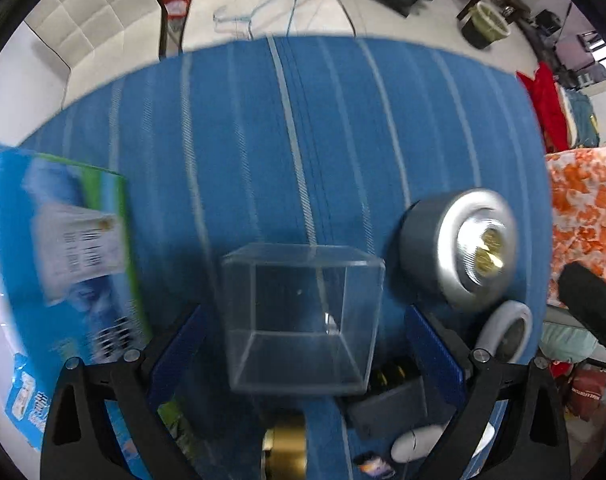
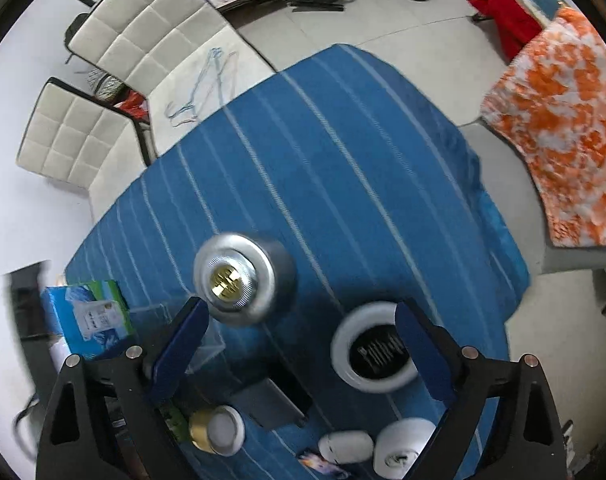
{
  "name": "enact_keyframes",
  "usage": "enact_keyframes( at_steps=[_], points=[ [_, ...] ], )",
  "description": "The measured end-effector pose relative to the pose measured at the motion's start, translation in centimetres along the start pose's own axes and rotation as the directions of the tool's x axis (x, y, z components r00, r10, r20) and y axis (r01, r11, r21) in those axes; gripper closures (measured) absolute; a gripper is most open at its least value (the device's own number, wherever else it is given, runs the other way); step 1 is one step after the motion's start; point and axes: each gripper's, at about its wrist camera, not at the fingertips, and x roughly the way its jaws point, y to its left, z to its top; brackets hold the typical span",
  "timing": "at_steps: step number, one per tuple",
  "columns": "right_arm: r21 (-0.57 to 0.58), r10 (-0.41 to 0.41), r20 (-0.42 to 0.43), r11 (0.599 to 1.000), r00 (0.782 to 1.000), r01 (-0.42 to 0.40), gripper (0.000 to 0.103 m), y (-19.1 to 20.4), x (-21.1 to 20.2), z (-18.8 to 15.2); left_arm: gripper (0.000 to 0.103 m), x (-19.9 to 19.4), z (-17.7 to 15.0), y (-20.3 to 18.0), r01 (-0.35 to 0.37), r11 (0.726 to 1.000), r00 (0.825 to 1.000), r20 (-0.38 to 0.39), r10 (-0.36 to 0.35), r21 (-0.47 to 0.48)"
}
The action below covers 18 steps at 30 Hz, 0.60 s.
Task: Organize rigid objects
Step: 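Grasp the clear plastic cube with left tool while right tool grasps silver puck light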
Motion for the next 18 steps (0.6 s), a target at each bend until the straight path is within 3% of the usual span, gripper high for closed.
enact_keyframes(
  at_steps=[1, 3, 9, 11, 15, 18],
  points=[
    [-0.007, 0.007, -0.010, 1.000, 1.000, -0.008, 0.007, 0.3, 0.5, 0.2, 0.004, 0.4, -0.1, 0.0, 0.000, 1.000, 1.000, -0.012, 0.000, -0.002],
    [-0.009, 0.031, -0.046, 0.999, 0.998, -0.031, 0.007, 1.1, 1.8, 0.6, 0.041, 0.8, -0.5, 0.3, -0.029, 1.000, 1.000, 0.005, 0.029, -0.013],
    [-0.014, 0.044, -0.111, 0.999, 0.993, -0.046, 0.007, 3.4, 4.9, 1.0, 0.041, -0.1, -2.3, 2.2, -0.018, 0.998, 0.999, 0.042, 0.021, -0.063],
    [-0.010, 0.051, -0.161, 0.999, 0.986, -0.053, 0.017, 4.3, 6.7, 1.2, 0.041, -0.3, -2.6, 2.6, -0.016, 0.998, 0.999, 0.043, 0.018, -0.066],
    [-0.039, -0.047, -0.196, 0.998, 0.979, 0.040, 0.023, 5.3, 9.1, 1.3, 0.041, 0.2, -3.2, 2.7, -0.026, 0.998, 0.999, 0.028, 0.028, -0.056],
    [-0.084, -0.078, -0.194, 0.995, 0.978, 0.063, 0.025, 5.3, 9.0, 0.9, 0.041, 0.1, -3.1, 2.7, -0.033, 0.998, 0.999, 0.029, 0.034, -0.045]
  ],
)
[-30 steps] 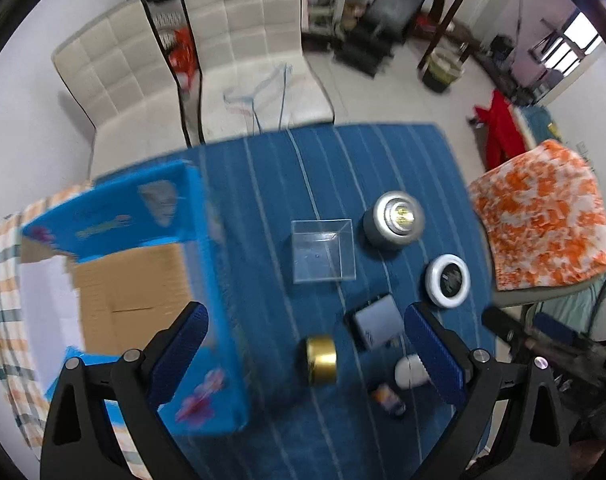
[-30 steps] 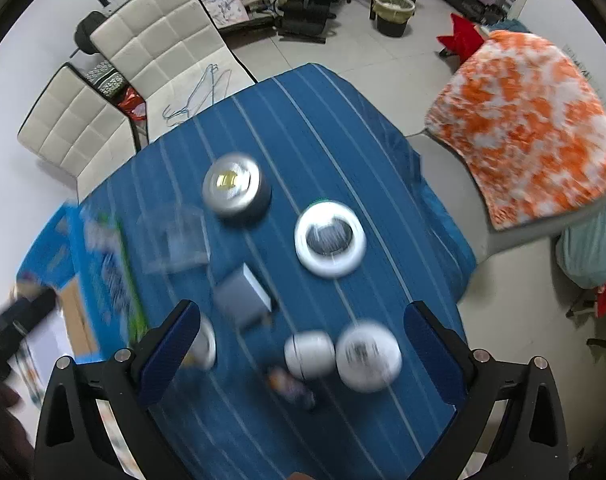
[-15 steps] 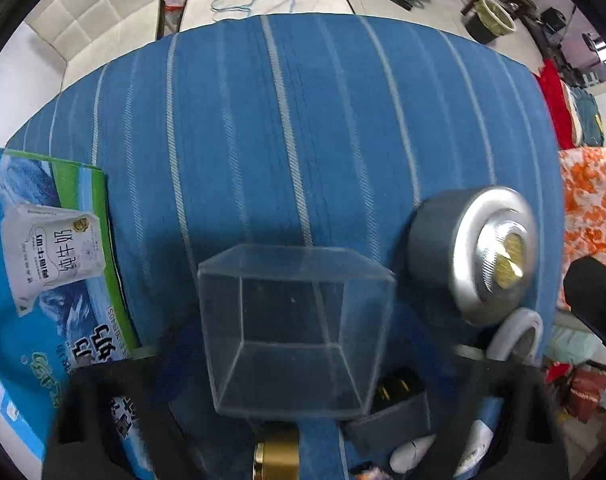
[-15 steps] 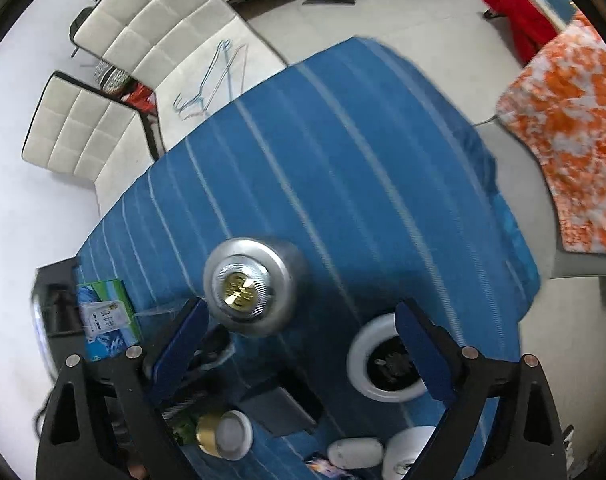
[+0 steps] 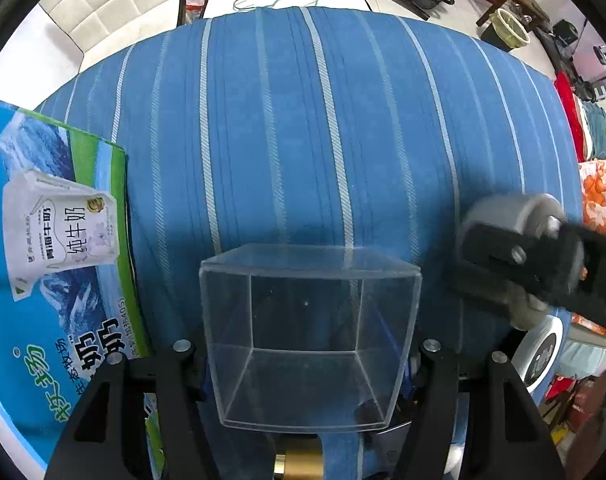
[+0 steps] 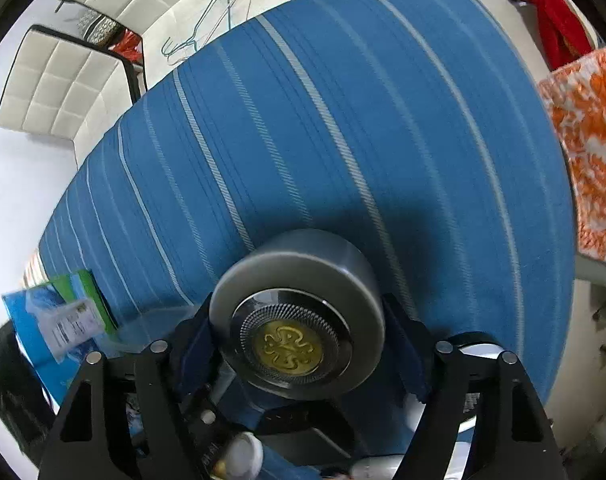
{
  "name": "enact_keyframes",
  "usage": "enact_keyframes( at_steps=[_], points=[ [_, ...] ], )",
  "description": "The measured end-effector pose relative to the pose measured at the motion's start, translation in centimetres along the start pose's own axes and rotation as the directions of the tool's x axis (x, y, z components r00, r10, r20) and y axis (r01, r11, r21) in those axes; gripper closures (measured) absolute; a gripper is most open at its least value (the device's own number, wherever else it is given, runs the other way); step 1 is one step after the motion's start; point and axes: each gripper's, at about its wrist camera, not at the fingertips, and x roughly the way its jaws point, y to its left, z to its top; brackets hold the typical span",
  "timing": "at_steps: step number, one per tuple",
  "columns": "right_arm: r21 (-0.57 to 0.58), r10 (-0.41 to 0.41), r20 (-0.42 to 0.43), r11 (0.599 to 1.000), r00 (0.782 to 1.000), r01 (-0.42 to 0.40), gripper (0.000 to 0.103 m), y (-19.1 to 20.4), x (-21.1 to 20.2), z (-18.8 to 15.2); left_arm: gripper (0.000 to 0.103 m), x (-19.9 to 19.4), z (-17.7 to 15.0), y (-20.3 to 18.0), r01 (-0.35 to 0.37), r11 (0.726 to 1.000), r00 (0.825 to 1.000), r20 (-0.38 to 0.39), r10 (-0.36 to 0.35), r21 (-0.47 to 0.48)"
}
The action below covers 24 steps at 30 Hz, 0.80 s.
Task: Organize rigid objects
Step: 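Grasp the clear plastic cube with left tool while right tool grasps silver puck light, then carry the clear cube and silver puck light over the blue box with both tools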
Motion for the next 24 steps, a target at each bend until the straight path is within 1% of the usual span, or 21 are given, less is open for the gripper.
enact_keyframes(
  at_steps=[1, 2, 3, 6, 10, 13, 14, 15, 17, 18, 22, 24],
  points=[
    [-0.019, -0.054, 0.003, 0.998, 0.999, 0.054, 0.026, 0.0, -0.3, -0.3, 0.041, -0.1, -0.2, 0.1, 0.000, 1.000, 1.000, 0.000, 0.000, 0.003],
    [-0.031, -0.085, 0.011, 0.996, 0.996, 0.086, 0.026, -0.1, -0.5, -0.5, 0.041, 0.2, 0.1, -0.2, -0.001, 1.000, 1.000, 0.000, 0.001, 0.004],
    [-0.039, -0.098, 0.014, 0.994, 0.995, 0.098, 0.026, -0.1, -0.6, -0.6, 0.041, 0.3, -0.1, -0.1, -0.002, 1.000, 1.000, -0.002, 0.002, 0.003],
    [-0.050, -0.106, 0.002, 0.993, 0.994, 0.106, 0.026, 0.0, 0.0, -0.9, 0.039, 0.8, 0.6, -0.3, -0.010, 1.000, 1.000, 0.007, 0.010, -0.010],
    [-0.035, -0.097, -0.009, 0.995, 0.995, 0.097, 0.025, 0.0, 0.9, -0.9, 0.042, 0.9, 1.1, -0.4, -0.008, 1.000, 1.000, 0.016, 0.009, -0.011],
    [-0.018, -0.102, 0.005, 0.995, 0.995, 0.102, 0.027, 0.2, 0.7, -1.8, 0.042, 0.9, 2.3, -0.3, -0.012, 1.000, 1.000, 0.023, 0.013, -0.008],
    [-0.010, -0.106, 0.001, 0.994, 0.994, 0.106, 0.027, 0.1, 0.6, -1.6, 0.042, 0.6, 2.3, -0.7, -0.014, 1.000, 1.000, 0.025, 0.014, -0.009],
    [-0.001, -0.118, -0.004, 0.993, 0.993, 0.118, 0.027, -0.1, 0.4, -1.7, 0.042, 0.5, 2.3, -1.0, -0.012, 1.000, 0.999, 0.032, 0.012, -0.008],
    [-0.003, -0.142, 0.014, 0.990, 0.990, 0.142, 0.027, -1.0, -0.3, -1.6, 0.042, -0.5, 2.7, -1.8, -0.004, 1.000, 0.999, 0.049, 0.004, 0.002],
    [-0.008, -0.153, 0.024, 0.988, 0.988, 0.154, 0.027, -1.2, -0.7, -2.3, 0.042, -1.2, 2.5, -2.2, -0.005, 1.000, 0.998, 0.068, 0.004, 0.014],
    [0.002, -0.137, 0.040, 0.991, 0.990, 0.137, 0.028, -1.7, -2.0, -4.0, 0.042, -3.1, 1.6, -3.0, -0.008, 0.999, 0.995, 0.104, 0.003, 0.050],
    [-0.001, -0.143, 0.064, 0.990, 0.988, 0.143, 0.028, -2.4, -4.0, -4.2, 0.042, -4.1, 0.8, -2.9, -0.016, 0.998, 0.992, 0.126, 0.008, 0.061]
  ],
)
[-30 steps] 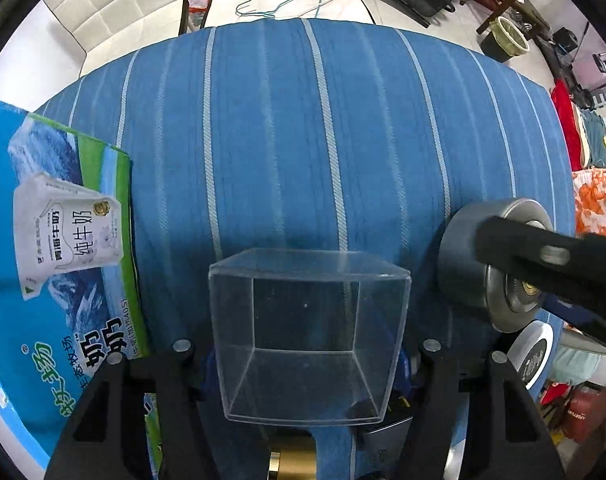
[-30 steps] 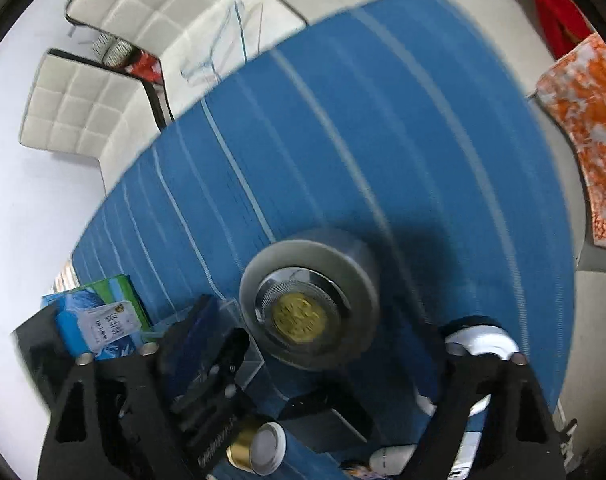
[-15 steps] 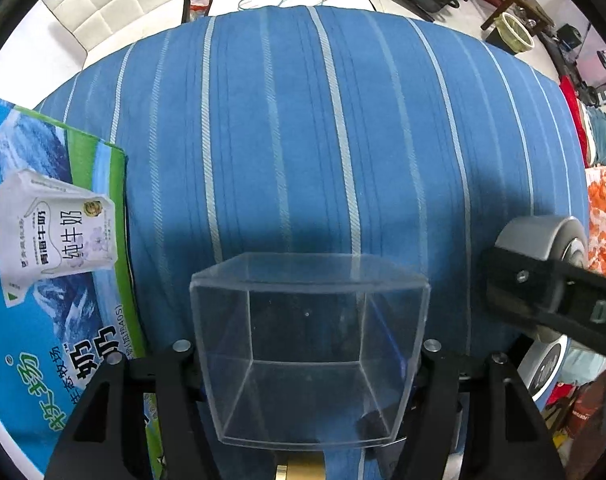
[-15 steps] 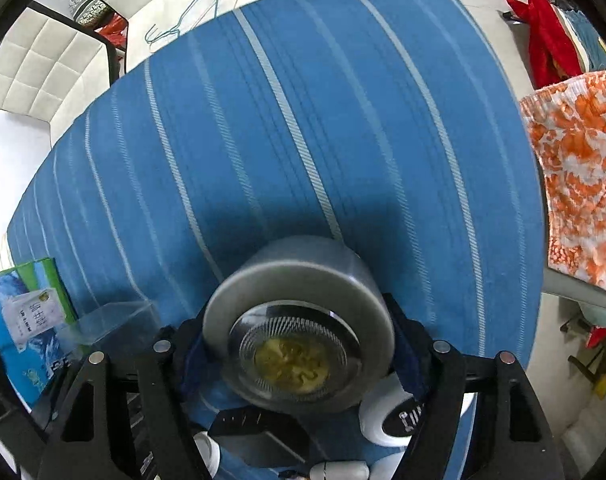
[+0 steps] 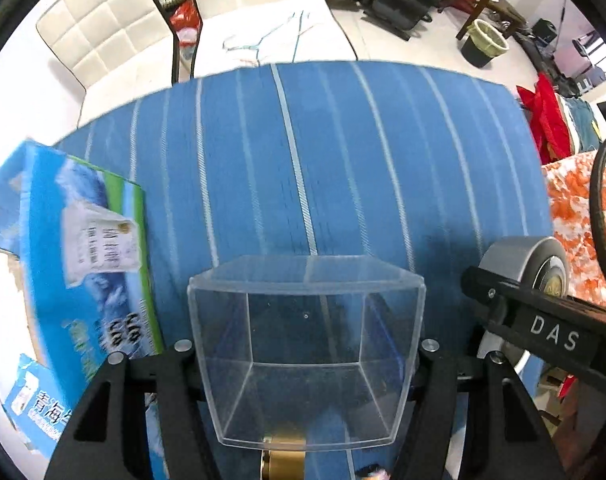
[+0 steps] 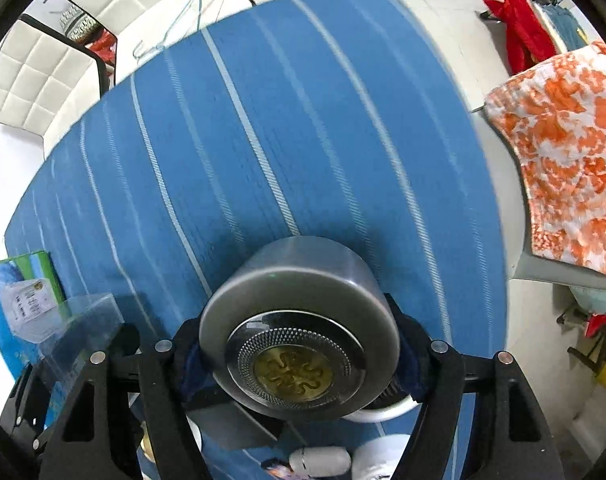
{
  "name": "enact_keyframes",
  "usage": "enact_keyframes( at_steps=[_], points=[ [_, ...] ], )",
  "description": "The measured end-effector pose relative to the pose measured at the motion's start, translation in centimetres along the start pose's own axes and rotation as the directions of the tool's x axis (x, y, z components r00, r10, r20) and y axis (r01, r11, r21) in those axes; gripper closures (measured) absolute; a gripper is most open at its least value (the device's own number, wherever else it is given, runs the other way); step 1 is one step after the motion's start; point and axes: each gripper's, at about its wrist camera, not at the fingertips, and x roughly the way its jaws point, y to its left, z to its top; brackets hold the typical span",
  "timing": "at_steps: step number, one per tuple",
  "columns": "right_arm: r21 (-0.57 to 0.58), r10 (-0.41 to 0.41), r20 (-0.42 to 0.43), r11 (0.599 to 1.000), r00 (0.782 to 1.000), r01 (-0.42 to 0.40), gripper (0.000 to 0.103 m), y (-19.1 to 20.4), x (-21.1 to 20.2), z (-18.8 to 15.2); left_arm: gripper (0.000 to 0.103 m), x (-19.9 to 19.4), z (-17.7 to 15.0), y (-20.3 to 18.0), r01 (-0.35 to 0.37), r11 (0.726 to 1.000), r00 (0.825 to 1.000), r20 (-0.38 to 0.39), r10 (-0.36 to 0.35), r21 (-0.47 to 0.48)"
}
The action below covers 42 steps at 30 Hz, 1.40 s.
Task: Organize rigid objects
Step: 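Carry the clear cube and silver puck light over the blue box with both tools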
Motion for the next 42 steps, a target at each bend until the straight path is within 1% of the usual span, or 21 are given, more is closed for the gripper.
enact_keyframes(
  at_steps=[2, 3, 5, 8, 12, 14, 16, 18, 19, 20, 22, 24, 25, 28, 30, 33, 35, 38, 42],
  points=[
    [-0.013, -0.004, 0.026, 1.000, 1.000, 0.004, 0.028, 0.1, -1.4, -1.0, 0.042, -1.2, -1.0, 0.3, -0.012, 1.000, 0.999, 0.032, 0.012, 0.012],
    [-0.016, -0.005, 0.034, 1.000, 0.999, 0.006, 0.028, 0.8, -1.9, -0.6, 0.042, -2.1, -1.6, 0.7, -0.015, 1.000, 0.999, 0.051, 0.014, 0.014],
    [-0.033, 0.002, 0.059, 0.999, 0.998, 0.000, 0.028, 1.6, -3.5, -1.3, 0.042, -3.8, -2.5, 1.6, -0.009, 1.000, 0.997, 0.082, 0.008, 0.012],
    [-0.066, 0.021, 0.092, 0.998, 0.996, -0.015, 0.028, 2.8, -6.1, -3.5, 0.042, -6.7, -4.2, 3.7, -0.004, 1.000, 0.991, 0.135, 0.003, 0.011],
    [-0.140, 0.047, 0.161, 0.990, 0.986, -0.025, 0.028, 6.7, -10.3, -7.9, 0.042, -11.0, -6.5, 7.0, -0.016, 1.000, 0.978, 0.210, 0.012, 0.014],
    [-0.168, 0.066, 0.183, 0.985, 0.981, -0.035, 0.028, 8.1, -11.7, -9.4, 0.042, -12.5, -7.4, 8.7, -0.011, 1.000, 0.974, 0.228, 0.009, 0.006],
    [-0.204, 0.090, 0.203, 0.978, 0.975, -0.048, 0.028, 10.7, -13.8, -11.9, 0.042, -14.0, -8.4, 10.6, -0.001, 1.000, 0.970, 0.242, 0.002, -0.002],
    [-0.225, 0.115, 0.216, 0.972, 0.970, -0.066, 0.028, 12.2, -14.9, -13.3, 0.042, -15.5, -9.4, 12.4, 0.006, 1.000, 0.966, 0.258, -0.002, -0.014],
    [-0.243, 0.131, 0.221, 0.967, 0.966, -0.075, 0.028, 13.6, -15.7, -14.2, 0.042, -16.1, -9.7, 13.2, 0.012, 1.000, 0.965, 0.262, -0.008, -0.017],
    [-0.255, 0.144, 0.227, 0.963, 0.963, -0.084, 0.028, 14.4, -16.2, -14.7, 0.042, -16.7, -10.2, 14.6, 0.025, 0.999, 0.964, 0.264, -0.019, -0.022],
    [-0.285, 0.170, 0.232, 0.953, 0.958, -0.100, 0.028, 16.9, -17.3, -15.9, 0.042, -17.5, -10.3, 16.4, 0.044, 0.998, 0.964, 0.264, -0.034, -0.033],
    [-0.305, 0.199, 0.228, 0.944, 0.953, -0.124, 0.028, 19.2, -18.1, -16.8, 0.042, -17.8, -10.7, 19.2, 0.065, 0.996, 0.964, 0.263, -0.047, -0.058],
    [-0.322, 0.214, 0.216, 0.937, 0.953, -0.138, 0.028, 21.0, -18.3, -17.4, 0.042, -17.8, -10.8, 20.9, 0.066, 0.995, 0.963, 0.264, -0.043, -0.080],
    [-0.348, 0.235, 0.190, 0.924, 0.953, -0.158, 0.027, 24.6, -17.4, -17.0, 0.042, -17.5, -11.0, 24.4, 0.051, 0.992, 0.965, 0.260, -0.020, -0.112],
    [-0.345, 0.231, 0.173, 0.925, 0.957, -0.161, 0.027, 26.9, -16.0, -16.2, 0.042, -16.4, -10.7, 26.8, 0.039, 0.991, 0.970, 0.242, -0.007, -0.127],
    [-0.311, 0.226, 0.125, 0.933, 0.966, -0.179, 0.027, 30.2, -12.5, -13.8, 0.042, -14.1, -9.7, 30.0, 0.022, 0.989, 0.978, 0.209, 0.008, -0.144],
    [-0.282, 0.229, 0.087, 0.939, 0.970, -0.196, 0.027, 32.0, -9.6, -11.9, 0.042, -12.4, -8.9, 32.0, 0.031, 0.987, 0.983, 0.183, -0.002, -0.156],
    [-0.261, 0.196, 0.055, 0.949, 0.979, -0.176, 0.027, 35.3, -5.1, -9.3, 0.042, -9.5, -7.5, 34.1, 0.044, 0.986, 0.989, 0.145, -0.020, -0.160],
    [-0.226, 0.141, 0.032, 0.965, 0.989, -0.130, 0.027, 37.4, -0.5, -7.0, 0.042, -5.5, -6.1, 35.1, 0.045, 0.989, 0.995, 0.095, -0.032, -0.139]
  ],
)
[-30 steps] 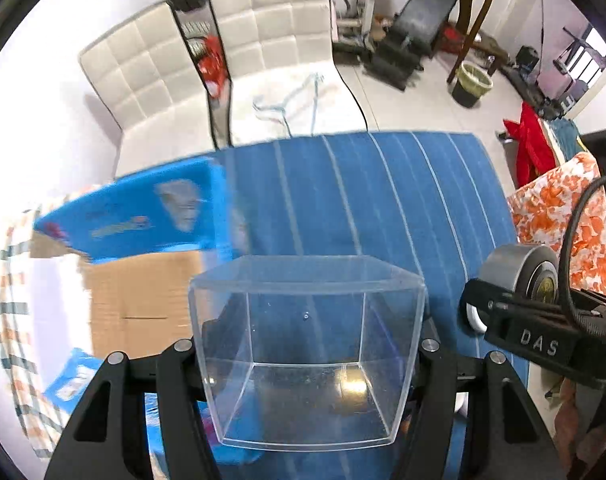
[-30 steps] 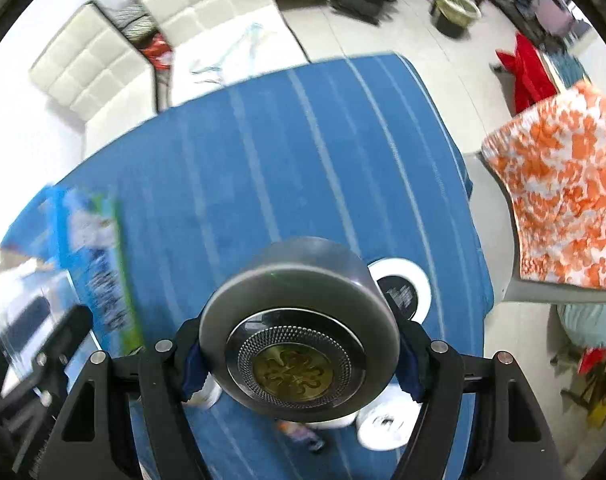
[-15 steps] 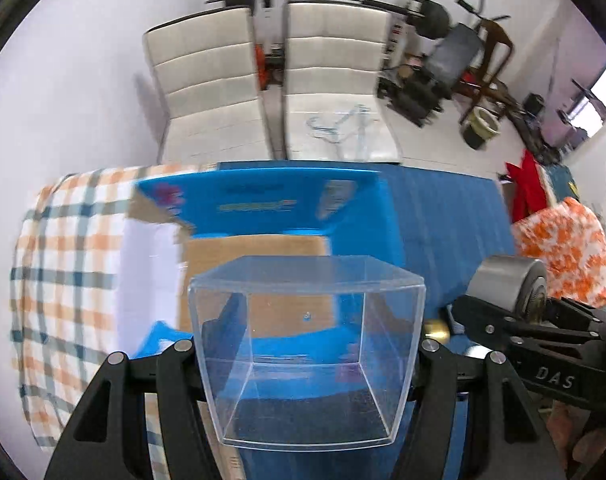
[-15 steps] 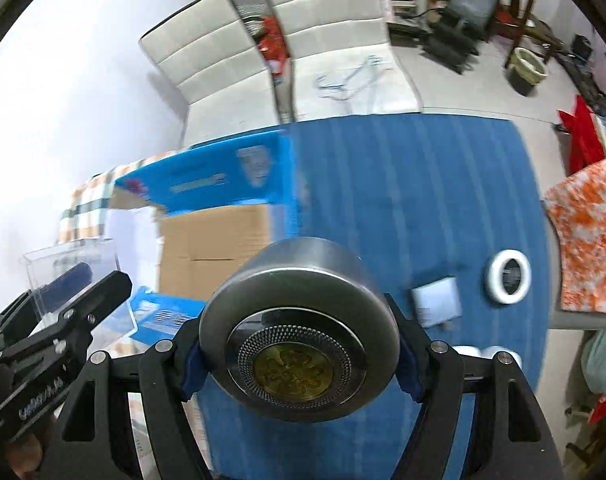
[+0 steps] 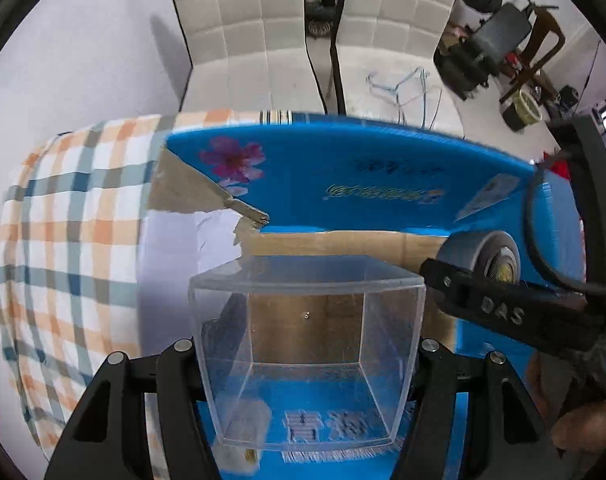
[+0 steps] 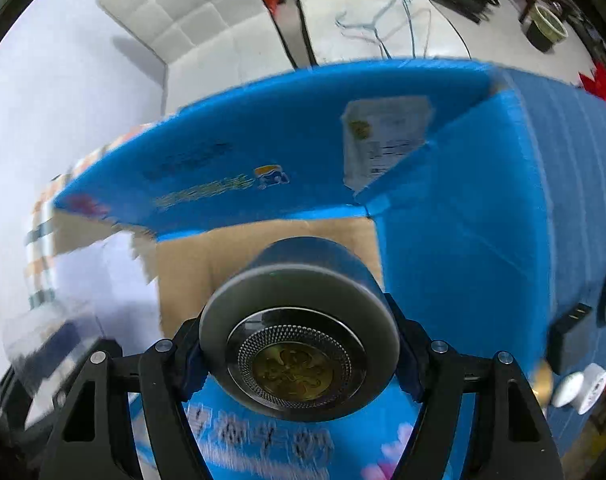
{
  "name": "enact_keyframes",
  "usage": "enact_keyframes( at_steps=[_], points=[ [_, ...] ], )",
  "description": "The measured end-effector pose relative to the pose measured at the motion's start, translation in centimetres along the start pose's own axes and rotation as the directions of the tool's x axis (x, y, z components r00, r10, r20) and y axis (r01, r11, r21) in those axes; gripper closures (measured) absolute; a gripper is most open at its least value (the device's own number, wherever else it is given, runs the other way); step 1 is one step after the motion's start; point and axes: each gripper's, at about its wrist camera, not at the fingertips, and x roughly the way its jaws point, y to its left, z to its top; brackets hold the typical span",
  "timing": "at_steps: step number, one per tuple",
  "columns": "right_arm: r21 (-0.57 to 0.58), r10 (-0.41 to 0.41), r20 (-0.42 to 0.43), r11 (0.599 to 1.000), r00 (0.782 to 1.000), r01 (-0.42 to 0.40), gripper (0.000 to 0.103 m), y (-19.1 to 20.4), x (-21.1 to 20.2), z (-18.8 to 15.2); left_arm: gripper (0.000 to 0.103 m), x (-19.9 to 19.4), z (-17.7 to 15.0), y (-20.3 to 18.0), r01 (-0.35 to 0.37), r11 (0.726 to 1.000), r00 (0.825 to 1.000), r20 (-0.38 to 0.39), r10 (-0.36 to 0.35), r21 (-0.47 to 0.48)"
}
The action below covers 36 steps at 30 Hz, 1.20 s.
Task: Organize rigid objects
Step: 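Carry the clear cube and silver puck light over the blue box with both tools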
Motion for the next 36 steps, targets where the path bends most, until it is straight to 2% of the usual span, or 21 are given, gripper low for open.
enact_keyframes(
  at_steps=[6, 11, 12, 14, 19, 25, 31, 34, 36],
  points=[
    [0.018, -0.060, -0.031, 0.998, 0.998, 0.060, 0.027, 0.6, 4.6, 1.8, 0.042, 3.4, 0.4, 0.7, 0.023, 1.000, 0.998, -0.055, -0.022, 0.010],
    [0.038, -0.043, -0.084, 0.998, 0.996, 0.046, 0.026, 0.3, 5.7, 1.8, 0.042, 4.1, 0.2, 1.0, 0.053, 0.999, 0.996, -0.069, -0.053, 0.002],
    [0.033, -0.040, -0.083, 0.999, 0.996, 0.043, 0.025, 0.3, 5.4, 1.8, 0.042, 4.2, 0.2, 1.1, 0.059, 0.998, 0.996, -0.071, -0.059, 0.001],
    [0.028, -0.031, -0.069, 0.999, 0.997, 0.033, 0.011, 0.3, 4.4, 1.8, 0.042, 4.5, 0.4, 0.9, 0.078, 0.997, 0.994, -0.081, -0.077, 0.001],
    [0.041, -0.057, -0.022, 0.997, 0.998, 0.058, 0.010, -0.2, 1.3, 2.4, 0.042, 5.7, 1.1, -0.3, 0.118, 0.993, 0.986, -0.119, -0.116, 0.004],
    [0.072, -0.068, -0.017, 0.995, 0.998, 0.069, 0.010, -1.3, 0.4, 3.1, 0.042, 6.9, 2.3, -1.7, 0.172, 0.985, 0.975, -0.145, -0.169, 0.008],
    [0.085, -0.060, -0.030, 0.994, 0.998, 0.062, 0.010, -1.5, -0.1, 4.4, 0.042, 6.8, 2.8, -2.4, 0.172, 0.985, 0.976, -0.139, -0.167, 0.025],
    [0.085, -0.058, -0.034, 0.995, 0.998, 0.061, 0.010, -0.9, 0.2, 4.0, 0.033, 6.7, 2.6, -2.0, 0.159, 0.987, 0.978, -0.143, -0.152, 0.037],
    [0.085, -0.058, -0.036, 0.995, 0.998, 0.061, 0.010, -0.6, 0.7, 4.1, 0.019, 6.4, 2.5, -1.7, 0.135, 0.990, 0.983, -0.133, -0.128, 0.049]
  ],
)
